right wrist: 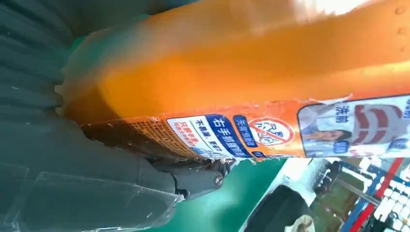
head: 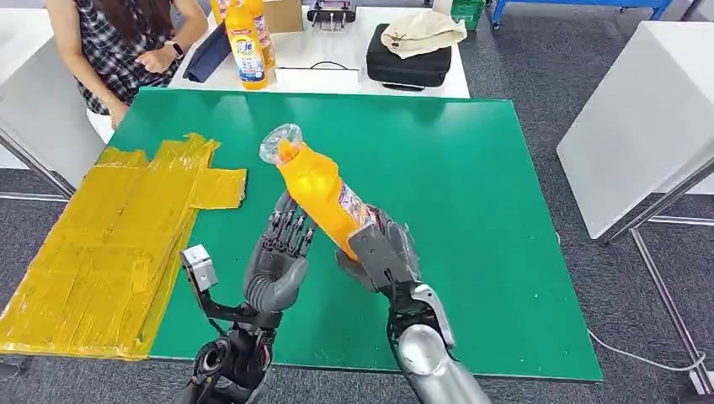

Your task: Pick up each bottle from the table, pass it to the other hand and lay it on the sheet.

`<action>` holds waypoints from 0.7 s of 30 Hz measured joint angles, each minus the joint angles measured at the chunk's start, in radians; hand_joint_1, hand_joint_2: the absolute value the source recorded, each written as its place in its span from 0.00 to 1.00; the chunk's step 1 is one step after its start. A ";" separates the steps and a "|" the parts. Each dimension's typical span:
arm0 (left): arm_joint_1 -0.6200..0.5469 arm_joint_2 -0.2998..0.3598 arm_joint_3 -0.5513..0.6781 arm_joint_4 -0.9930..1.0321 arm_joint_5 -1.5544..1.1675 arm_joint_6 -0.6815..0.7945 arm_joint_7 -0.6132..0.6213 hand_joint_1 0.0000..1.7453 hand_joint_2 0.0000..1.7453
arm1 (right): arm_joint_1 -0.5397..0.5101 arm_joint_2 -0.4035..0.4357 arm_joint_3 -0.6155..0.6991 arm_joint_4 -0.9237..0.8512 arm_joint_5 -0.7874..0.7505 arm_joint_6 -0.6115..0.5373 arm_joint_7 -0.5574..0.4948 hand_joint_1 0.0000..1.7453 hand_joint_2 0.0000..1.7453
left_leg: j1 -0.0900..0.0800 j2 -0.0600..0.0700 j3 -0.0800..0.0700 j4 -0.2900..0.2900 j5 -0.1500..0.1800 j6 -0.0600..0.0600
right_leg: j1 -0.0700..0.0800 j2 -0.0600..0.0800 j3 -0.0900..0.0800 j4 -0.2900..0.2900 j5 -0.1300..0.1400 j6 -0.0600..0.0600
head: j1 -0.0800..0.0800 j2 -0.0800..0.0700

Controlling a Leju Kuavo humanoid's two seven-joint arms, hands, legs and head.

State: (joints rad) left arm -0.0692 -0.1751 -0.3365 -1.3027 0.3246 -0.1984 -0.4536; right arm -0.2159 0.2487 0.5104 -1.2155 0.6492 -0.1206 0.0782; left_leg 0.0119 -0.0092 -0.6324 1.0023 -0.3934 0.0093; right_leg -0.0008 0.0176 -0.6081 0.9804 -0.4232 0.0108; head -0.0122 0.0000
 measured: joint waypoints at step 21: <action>0.054 0.001 0.152 -0.132 -0.021 0.099 0.068 0.00 1.00 | -0.149 0.099 0.317 0.333 0.098 -0.029 0.013 1.00 1.00 | 0.000 0.000 -0.001 0.000 0.000 0.000 | 0.000 0.000 -0.002 0.000 0.000 0.000 | -0.001 0.000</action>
State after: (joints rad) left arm -0.0156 -0.1743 -0.1840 -1.4343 0.3033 -0.0996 -0.3857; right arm -0.3653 0.3479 0.8274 -0.8821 0.7477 -0.1496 0.0916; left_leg 0.0120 -0.0087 -0.6337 1.0022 -0.3934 0.0091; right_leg -0.0008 0.0178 -0.6102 0.9804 -0.4235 0.0106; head -0.0130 0.0000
